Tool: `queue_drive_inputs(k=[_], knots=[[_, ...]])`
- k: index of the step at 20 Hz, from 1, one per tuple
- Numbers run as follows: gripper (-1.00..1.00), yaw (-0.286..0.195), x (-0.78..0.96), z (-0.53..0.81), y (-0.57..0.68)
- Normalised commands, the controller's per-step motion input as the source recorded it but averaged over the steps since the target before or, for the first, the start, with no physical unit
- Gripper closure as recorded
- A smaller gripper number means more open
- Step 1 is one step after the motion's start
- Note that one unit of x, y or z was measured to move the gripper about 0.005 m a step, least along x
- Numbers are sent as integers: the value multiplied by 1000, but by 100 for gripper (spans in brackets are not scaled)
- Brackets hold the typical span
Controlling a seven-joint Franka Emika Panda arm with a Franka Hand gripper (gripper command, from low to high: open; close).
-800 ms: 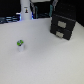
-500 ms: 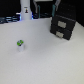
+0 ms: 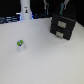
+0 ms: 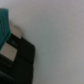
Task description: Open the kcup holder, insert the kcup into the holder, and close the kcup holder
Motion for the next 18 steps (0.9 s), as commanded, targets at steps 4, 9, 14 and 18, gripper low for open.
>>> queue_drive_inputs(k=[4, 9, 14, 18], knots=[[-100, -185, -244, -40, 754], [-100, -175, -249, -154, 723], [-100, -189, -257, -264, 571], [-100, -188, -237, -338, 486]])
